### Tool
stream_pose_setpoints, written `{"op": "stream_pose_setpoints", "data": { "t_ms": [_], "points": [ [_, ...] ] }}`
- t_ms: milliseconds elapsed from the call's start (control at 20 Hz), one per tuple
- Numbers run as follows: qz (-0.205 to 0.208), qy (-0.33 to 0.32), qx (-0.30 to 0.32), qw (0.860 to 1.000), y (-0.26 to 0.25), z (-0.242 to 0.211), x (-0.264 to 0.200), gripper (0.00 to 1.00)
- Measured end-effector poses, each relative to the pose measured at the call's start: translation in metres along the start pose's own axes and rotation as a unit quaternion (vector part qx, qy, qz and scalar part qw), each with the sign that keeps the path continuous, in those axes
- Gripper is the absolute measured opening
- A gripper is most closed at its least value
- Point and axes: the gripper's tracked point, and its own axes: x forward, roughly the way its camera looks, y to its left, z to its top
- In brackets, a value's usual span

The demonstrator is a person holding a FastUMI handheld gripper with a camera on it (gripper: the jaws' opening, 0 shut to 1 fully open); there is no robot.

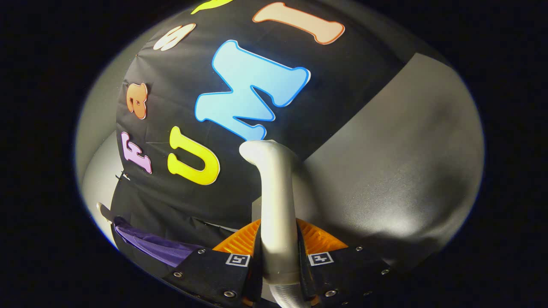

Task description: Iron the clothes twice with a garment steamer, once on the left side and once on the right side.

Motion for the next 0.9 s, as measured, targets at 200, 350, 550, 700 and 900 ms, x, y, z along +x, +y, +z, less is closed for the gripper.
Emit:
{"op": "stream_pose_setpoints", "data": {
  "t_ms": [200, 350, 550, 700, 900],
  "points": [
    [-0.023, -0.047, -0.039, 0.998, 0.020, -0.011, -0.036, 0.35],
    [-0.018, -0.082, -0.042, 0.996, 0.053, -0.039, -0.069, 0.35],
    [-0.051, -0.137, -0.082, 0.986, 0.095, -0.083, -0.109, 0.35],
    [-0.057, -0.166, -0.122, 0.977, 0.131, -0.123, -0.133, 0.35],
    [-0.050, -0.205, -0.149, 0.966, 0.175, -0.167, -0.158, 0.35]
  ]
}}
